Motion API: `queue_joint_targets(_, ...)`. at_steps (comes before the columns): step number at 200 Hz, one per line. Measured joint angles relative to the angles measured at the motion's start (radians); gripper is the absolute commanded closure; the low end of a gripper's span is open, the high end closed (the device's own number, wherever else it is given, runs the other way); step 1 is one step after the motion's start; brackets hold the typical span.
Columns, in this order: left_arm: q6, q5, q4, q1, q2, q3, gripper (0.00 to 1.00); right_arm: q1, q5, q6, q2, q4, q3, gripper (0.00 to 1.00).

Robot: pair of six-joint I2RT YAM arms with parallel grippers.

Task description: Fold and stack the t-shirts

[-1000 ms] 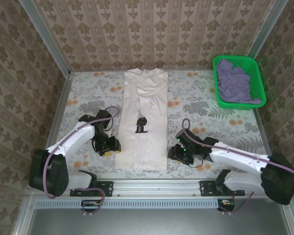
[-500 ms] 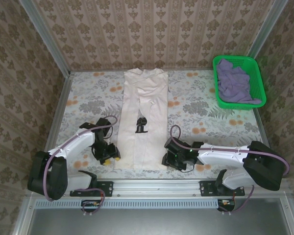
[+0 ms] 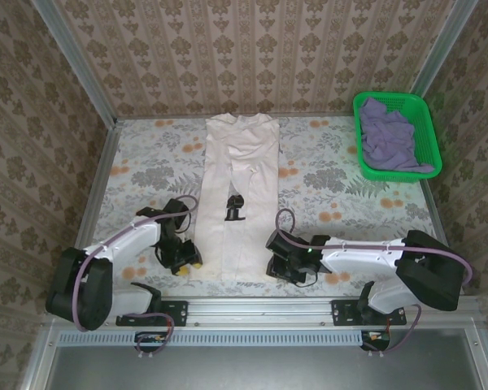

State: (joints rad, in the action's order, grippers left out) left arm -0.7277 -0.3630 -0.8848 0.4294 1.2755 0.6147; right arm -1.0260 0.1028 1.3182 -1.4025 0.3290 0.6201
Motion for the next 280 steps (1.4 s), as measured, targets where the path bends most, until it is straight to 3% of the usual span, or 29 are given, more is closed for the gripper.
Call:
queue_joint_targets(58, -0.033, 0.028, 0.024, 0.057, 0.001, -0.024, 0.57, -0.010, -0.016, 0.032, 0.004, 0.008, -0.001, 0.67)
queue_joint_targets(124, -0.060, 0.060, 0.043, 0.081, -0.002, -0.053, 0.60, -0.056, -0.002, 0.048, 0.003, -0.050, -0.005, 0.68)
queue_joint_targets(182, -0.081, 0.083, 0.040, 0.080, -0.010, -0.060, 0.79, -0.059, 0.002, 0.075, -0.011, -0.032, -0.004, 0.83)
queue_joint_targets(212, -0.083, 0.079, 0.055, 0.081, -0.013, -0.061, 1.00, -0.055, 0.002, 0.083, -0.010, -0.034, -0.005, 0.90)
queue_joint_targets(246, -0.081, 0.079, 0.056, 0.081, -0.026, -0.062, 1.00, -0.054, 0.002, 0.095, 0.006, -0.038, -0.016, 0.99)
queue_joint_targets(280, -0.070, 0.088, 0.081, 0.084, -0.047, -0.062, 1.00, -0.045, -0.009, 0.099, 0.057, -0.020, -0.035, 1.00)
